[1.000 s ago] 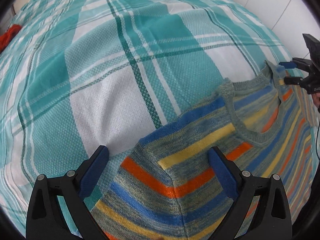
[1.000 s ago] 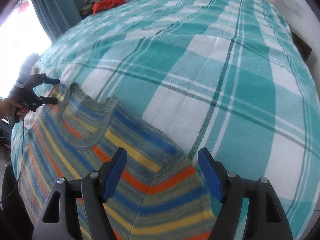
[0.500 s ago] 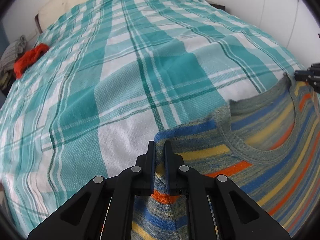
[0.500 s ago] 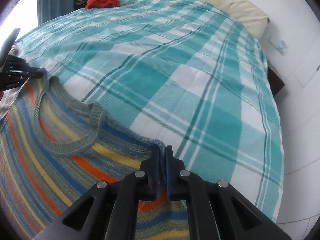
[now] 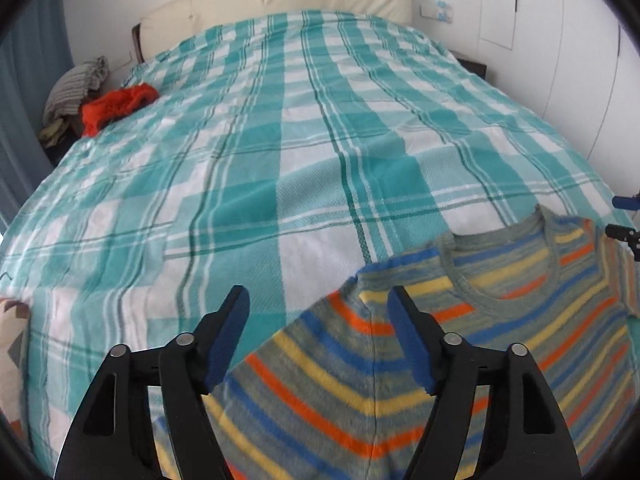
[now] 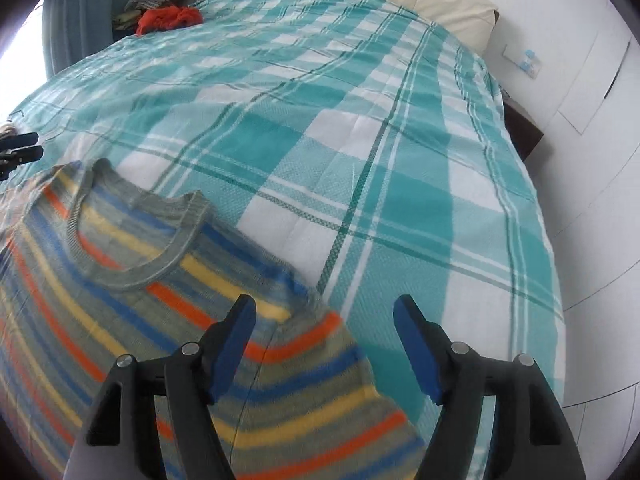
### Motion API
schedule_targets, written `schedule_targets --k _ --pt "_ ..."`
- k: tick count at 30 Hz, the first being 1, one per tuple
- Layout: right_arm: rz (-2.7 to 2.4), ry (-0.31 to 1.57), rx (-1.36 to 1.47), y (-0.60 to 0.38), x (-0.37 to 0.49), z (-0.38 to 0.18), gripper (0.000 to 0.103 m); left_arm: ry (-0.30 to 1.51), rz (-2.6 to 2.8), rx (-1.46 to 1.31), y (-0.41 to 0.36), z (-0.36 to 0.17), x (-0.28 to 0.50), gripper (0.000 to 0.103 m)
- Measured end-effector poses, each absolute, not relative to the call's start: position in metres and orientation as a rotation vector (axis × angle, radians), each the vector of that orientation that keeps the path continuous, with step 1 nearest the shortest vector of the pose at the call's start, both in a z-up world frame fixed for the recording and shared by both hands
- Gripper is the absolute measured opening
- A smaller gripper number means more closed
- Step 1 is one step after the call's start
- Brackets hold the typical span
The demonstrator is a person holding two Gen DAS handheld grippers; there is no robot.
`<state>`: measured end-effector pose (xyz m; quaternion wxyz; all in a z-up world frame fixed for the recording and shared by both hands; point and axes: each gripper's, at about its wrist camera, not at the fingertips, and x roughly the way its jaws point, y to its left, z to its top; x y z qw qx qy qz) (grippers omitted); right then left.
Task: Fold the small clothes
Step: 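Lift the sweater with both tools, spread it flat, release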
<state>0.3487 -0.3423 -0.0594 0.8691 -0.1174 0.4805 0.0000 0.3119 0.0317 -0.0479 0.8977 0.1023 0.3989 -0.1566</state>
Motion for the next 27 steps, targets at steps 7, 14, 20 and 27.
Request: schedule_targets --k 7,14,20,27 --pt "0.295 1.071 -0.251 -0.274 0.192 -0.033 0.071 0.894 -0.536 0.253 0.026 -0.05 0.151 0.083" --pt "0.342 1.321 -0.4 -0.198 0.038 -0.112 0.07 1.207 -0.501 0.492 0.021 -0.131 0.006 0.083" --pt "0.086 1.436 -0.377 -0.257 -0.031 -0.113 0.071 1.207 -0.379 0.457 0.072 -0.098 -0.033 0.083" --pt "-0.119 1.119 -0.054 -0.287 -0.038 -0.047 0.073 0.924 -0.334 0.076 0.091 -0.011 -0.017 0.092"
